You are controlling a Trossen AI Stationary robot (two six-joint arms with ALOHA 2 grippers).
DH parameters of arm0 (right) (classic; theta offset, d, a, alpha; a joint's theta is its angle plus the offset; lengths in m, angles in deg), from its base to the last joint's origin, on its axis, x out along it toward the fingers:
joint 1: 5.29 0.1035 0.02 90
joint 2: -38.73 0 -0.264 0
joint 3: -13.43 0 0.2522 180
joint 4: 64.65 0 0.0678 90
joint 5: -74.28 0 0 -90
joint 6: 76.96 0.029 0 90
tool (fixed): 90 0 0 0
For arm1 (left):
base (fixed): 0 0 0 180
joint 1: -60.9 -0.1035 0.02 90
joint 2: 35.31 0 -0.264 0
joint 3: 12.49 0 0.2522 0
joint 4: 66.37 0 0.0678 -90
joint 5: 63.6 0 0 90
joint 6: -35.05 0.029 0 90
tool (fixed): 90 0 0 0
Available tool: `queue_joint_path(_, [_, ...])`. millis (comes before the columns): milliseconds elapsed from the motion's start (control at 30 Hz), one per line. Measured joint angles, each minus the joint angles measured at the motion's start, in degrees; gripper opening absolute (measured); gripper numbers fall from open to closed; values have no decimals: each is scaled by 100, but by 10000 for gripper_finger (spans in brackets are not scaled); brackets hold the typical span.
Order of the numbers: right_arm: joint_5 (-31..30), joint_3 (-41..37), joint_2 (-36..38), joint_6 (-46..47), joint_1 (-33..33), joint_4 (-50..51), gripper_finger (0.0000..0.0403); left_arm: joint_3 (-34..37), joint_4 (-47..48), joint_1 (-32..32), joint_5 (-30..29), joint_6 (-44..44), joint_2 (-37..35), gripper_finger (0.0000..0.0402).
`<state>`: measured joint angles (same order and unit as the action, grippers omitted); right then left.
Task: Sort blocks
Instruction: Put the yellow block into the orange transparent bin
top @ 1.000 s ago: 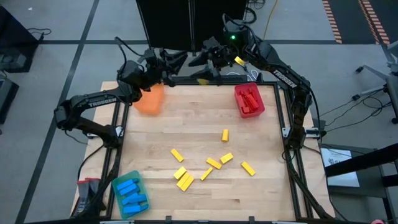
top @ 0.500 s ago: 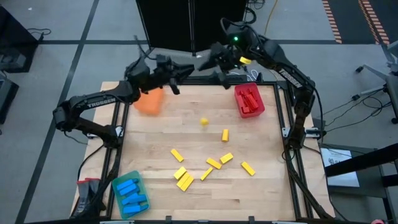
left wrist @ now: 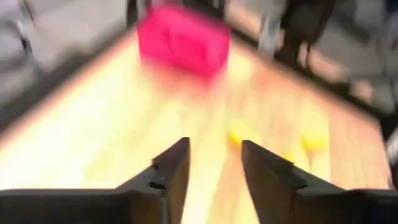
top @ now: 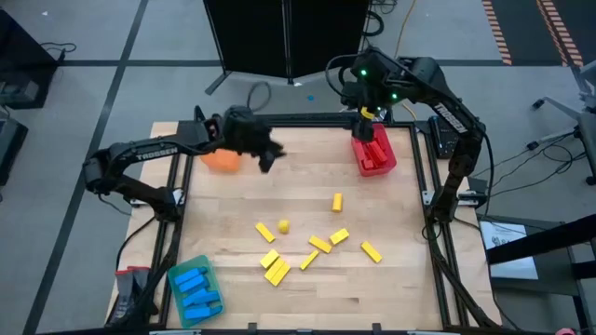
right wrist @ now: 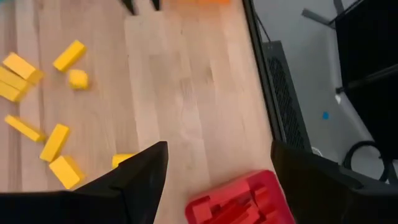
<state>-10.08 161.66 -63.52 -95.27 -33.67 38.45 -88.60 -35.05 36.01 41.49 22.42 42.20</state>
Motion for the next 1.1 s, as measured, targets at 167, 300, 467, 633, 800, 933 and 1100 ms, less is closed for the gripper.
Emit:
queue_joint_path(167, [5,0,3,-80,0,51,284,0,1410,450,-36,710,5,220])
queue_joint_path(300, [7,0,-2,-124,0,50,284,2,1968,930,-37,846,7,254])
queue_joint_path(467, [11,0,-2,-59,0,53,284,2,2005,1463,-52,415,134,260])
queue_joint_path(633, [14,0,-2,-70,-2,-20,284,7,2111,1654,-59,938,206,261])
queue_joint_path(800, [18,0,-2,-65,-2,-62,284,7,1782,1749,-94,628,236,261])
queue_joint_path(933, [16,0,-2,-58,-2,-65,284,4,1551,2080,-100,-186,489,261])
queue_joint_path(1100, [18,0,-4,-55,-18,-68,284,4,1375,2715,-100,-1124,922,261])
